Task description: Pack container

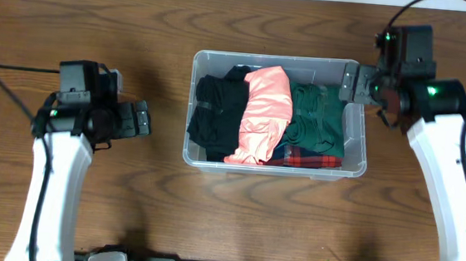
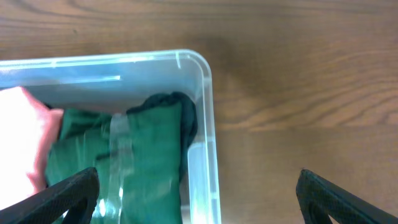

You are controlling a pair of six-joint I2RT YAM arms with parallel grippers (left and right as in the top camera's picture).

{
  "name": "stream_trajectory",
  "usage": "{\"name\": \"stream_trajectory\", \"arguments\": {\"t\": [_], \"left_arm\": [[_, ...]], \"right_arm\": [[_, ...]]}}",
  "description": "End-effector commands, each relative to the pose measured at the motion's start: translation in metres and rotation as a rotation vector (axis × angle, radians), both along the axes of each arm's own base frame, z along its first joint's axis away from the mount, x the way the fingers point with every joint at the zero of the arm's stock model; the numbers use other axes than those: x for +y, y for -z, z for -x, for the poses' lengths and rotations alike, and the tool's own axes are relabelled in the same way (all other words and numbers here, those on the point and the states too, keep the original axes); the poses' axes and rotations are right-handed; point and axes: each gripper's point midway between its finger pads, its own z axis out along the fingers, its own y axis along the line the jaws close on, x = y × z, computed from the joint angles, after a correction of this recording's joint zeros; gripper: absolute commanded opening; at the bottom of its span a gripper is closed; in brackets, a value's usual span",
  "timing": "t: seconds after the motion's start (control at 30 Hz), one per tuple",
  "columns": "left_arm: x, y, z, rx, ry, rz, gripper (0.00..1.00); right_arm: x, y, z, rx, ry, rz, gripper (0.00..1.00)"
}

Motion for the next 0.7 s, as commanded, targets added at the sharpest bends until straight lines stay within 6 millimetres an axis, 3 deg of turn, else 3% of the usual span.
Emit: {"name": "stream_trajectory", "arguments": {"t": [0.0,0.17,0.37,0.5,0.67], "left_arm": [[-0.005,-0.045,0.010,-0.158,0.068,-0.034,0.98],[-0.026,-0.085,0.054,-0.383,0.190,-0.054,0.98],[-0.034,-0.105,0.105,-0.629,0.165,-0.085,0.98],[-0.037,-0.119,0.126,-0.727,0.166,-0.109,0.98],[-0.039,-0.129,0.136,-0.791,0.167,-0.124,0.98]], "right_arm": [[0.002,-0.020,0.029,-0.084,0.009,-0.027,0.99],[0.004,-0.013,0.090,-0.224,-0.018,-0.020,0.99],[-0.006,0.009,0.147,-0.442,-0.027,-0.046,0.99],[-0.015,0.038,0.175,-0.423,-0.028,-0.040,0.99],[-0.028,0.087,0.215,-0.232,-0.037,0.018,0.99]]}}
